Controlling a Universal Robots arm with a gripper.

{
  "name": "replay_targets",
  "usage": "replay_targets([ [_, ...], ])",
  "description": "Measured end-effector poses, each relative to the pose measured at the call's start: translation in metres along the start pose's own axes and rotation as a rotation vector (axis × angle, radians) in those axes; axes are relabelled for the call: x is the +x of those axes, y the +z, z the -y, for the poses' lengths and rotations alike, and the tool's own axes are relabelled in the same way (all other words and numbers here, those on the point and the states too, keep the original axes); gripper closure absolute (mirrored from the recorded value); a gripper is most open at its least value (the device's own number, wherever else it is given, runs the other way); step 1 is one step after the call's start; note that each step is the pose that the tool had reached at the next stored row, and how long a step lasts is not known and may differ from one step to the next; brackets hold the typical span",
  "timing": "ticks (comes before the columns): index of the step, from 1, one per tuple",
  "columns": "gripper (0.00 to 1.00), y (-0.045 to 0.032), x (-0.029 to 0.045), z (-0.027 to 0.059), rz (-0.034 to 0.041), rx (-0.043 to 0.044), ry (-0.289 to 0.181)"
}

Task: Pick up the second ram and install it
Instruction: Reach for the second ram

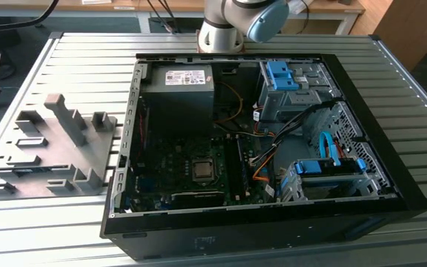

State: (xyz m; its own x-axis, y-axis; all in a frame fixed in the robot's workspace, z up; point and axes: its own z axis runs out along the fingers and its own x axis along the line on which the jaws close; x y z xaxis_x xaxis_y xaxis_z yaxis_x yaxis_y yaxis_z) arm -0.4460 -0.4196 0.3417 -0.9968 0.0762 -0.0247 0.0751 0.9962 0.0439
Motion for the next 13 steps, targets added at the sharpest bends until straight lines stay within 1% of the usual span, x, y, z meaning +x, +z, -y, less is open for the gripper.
replay_targets([
  [10, 0.90, 0.0014, -0.0010, 0.0008, 0.0001, 0.0003, 0.000],
  [13, 0.90, 0.0025, -0.0011, 0.0026, 0.0001, 0.0003, 0.000],
])
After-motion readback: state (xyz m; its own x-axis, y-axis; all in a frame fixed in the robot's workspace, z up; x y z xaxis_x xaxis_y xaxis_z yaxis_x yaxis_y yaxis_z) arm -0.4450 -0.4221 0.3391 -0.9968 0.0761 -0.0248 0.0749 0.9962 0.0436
